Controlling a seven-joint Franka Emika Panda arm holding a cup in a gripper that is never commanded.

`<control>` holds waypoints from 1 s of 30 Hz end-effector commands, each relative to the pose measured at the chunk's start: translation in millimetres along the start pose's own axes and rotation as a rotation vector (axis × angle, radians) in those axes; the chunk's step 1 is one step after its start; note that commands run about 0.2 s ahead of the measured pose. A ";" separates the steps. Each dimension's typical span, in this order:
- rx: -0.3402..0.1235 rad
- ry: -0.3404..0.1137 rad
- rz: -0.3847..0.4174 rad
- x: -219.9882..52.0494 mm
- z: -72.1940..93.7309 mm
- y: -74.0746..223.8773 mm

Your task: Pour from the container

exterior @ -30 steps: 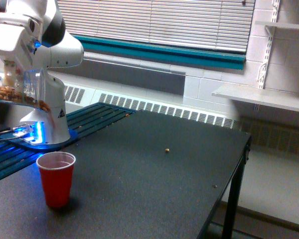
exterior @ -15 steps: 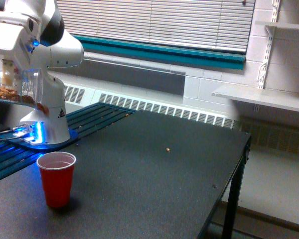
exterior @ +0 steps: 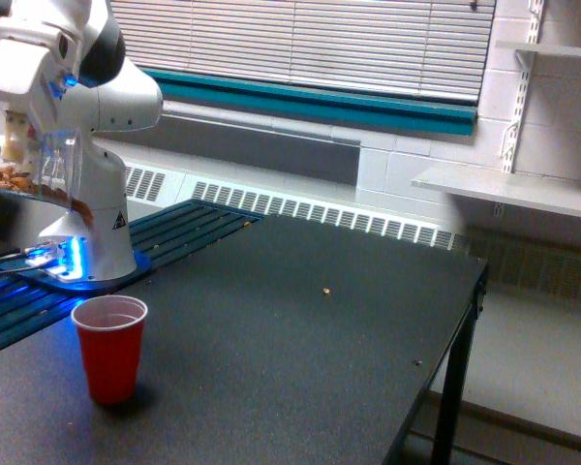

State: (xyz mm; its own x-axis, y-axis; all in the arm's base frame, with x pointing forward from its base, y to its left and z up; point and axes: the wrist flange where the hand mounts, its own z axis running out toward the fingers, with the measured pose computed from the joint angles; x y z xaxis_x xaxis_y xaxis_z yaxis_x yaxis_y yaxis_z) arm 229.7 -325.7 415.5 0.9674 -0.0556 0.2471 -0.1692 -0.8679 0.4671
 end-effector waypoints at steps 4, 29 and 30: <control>-0.017 0.012 -0.050 13.6 -8.5 -0.2; -0.031 0.015 -0.075 16.5 -16.3 7.6; -0.031 0.014 -0.078 16.3 -16.4 8.0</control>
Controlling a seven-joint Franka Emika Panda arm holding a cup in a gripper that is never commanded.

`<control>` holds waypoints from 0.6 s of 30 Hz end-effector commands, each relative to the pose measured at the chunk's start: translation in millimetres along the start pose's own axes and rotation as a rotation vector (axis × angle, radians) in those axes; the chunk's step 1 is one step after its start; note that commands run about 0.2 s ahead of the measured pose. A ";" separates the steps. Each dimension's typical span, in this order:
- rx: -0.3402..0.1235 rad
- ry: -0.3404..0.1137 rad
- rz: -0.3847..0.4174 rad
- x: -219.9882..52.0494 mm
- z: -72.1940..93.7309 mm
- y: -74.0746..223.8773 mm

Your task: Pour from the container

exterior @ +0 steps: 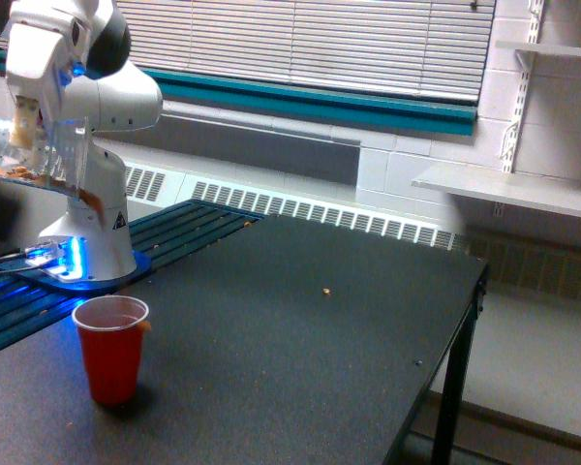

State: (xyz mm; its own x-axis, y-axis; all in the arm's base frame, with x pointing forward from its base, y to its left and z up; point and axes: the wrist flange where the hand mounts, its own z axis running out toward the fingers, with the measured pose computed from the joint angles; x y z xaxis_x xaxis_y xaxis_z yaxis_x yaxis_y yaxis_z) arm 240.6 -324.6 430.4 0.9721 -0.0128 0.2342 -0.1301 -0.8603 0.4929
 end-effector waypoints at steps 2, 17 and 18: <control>-0.015 0.002 -0.036 1.4 -5.5 5.0; -0.026 -0.007 -0.050 -1.3 -7.3 7.9; -0.026 -0.007 -0.052 -1.0 -7.5 7.8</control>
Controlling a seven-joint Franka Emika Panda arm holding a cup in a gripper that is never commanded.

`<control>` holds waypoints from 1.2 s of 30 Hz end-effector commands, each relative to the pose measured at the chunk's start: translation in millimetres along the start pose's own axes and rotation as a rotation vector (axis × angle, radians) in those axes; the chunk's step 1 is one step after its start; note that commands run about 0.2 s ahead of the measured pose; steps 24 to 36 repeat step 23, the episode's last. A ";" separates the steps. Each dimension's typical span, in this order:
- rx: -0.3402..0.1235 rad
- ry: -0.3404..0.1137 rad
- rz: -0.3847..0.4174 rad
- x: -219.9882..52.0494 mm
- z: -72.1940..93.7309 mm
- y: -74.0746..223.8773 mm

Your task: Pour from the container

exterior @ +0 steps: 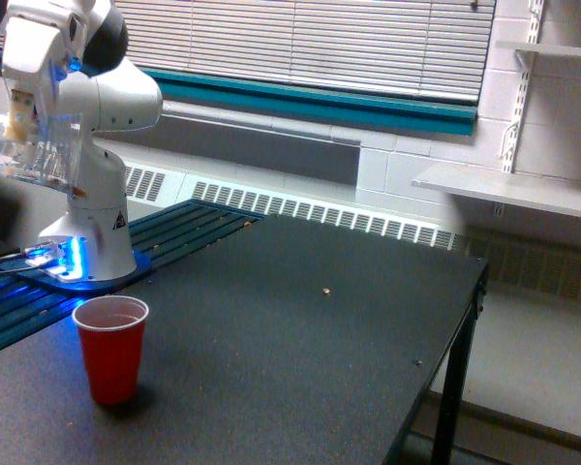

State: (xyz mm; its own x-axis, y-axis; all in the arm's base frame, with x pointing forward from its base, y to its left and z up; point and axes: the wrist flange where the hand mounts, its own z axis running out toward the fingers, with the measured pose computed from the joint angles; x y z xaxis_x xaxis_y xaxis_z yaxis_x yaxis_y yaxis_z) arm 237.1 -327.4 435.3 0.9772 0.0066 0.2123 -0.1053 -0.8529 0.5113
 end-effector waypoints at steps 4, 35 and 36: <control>-0.016 0.004 -0.037 4.4 -6.1 2.7; -0.002 -0.028 -0.033 4.8 -6.0 2.1; -0.002 -0.028 -0.033 4.8 -6.0 2.1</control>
